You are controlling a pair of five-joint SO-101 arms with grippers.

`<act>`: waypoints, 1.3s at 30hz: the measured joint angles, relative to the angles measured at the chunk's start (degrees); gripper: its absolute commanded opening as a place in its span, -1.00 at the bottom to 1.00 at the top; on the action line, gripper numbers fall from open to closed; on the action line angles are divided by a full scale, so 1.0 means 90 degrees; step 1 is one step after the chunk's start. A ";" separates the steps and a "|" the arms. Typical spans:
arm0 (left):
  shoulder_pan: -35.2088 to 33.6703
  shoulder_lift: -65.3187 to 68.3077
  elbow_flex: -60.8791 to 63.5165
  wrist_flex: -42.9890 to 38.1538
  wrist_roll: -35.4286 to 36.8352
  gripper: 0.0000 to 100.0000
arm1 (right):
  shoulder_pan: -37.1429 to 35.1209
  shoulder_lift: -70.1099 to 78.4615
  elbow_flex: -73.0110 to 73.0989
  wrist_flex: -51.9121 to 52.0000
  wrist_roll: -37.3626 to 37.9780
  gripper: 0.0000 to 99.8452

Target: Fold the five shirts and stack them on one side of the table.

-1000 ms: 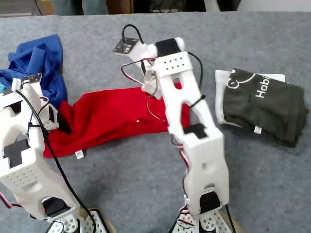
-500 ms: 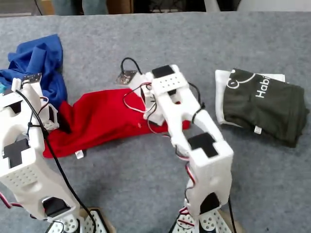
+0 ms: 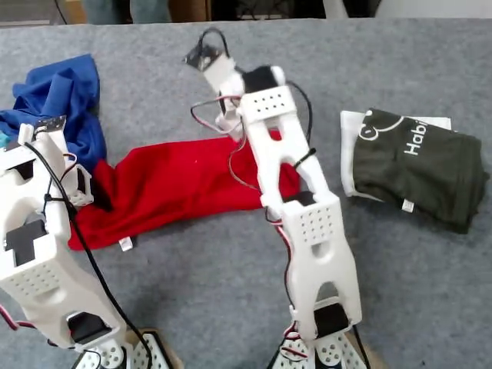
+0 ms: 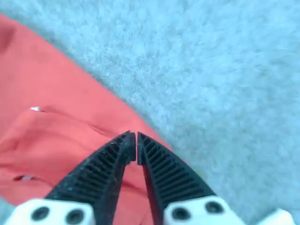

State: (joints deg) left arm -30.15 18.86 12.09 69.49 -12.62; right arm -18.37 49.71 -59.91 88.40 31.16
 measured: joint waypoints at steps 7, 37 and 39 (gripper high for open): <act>0.0000 0.0000 0.0000 0.0000 0.0000 -0.49 | 0.0156 -0.0127 -0.0615 0.1338 -0.0195 -0.97; 0.0313 -0.0029 -0.0010 -0.0010 0.0000 -0.49 | -0.0156 -0.1612 0.2012 0.0713 -0.0713 -0.97; 0.0518 -0.0039 -0.0020 -0.0020 -0.0010 -0.51 | -0.0147 -0.1885 0.1475 0.1172 -0.0879 -0.97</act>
State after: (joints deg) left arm -25.49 18.51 11.91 69.32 -12.70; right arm -19.69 32.75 -46.64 98.95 23.25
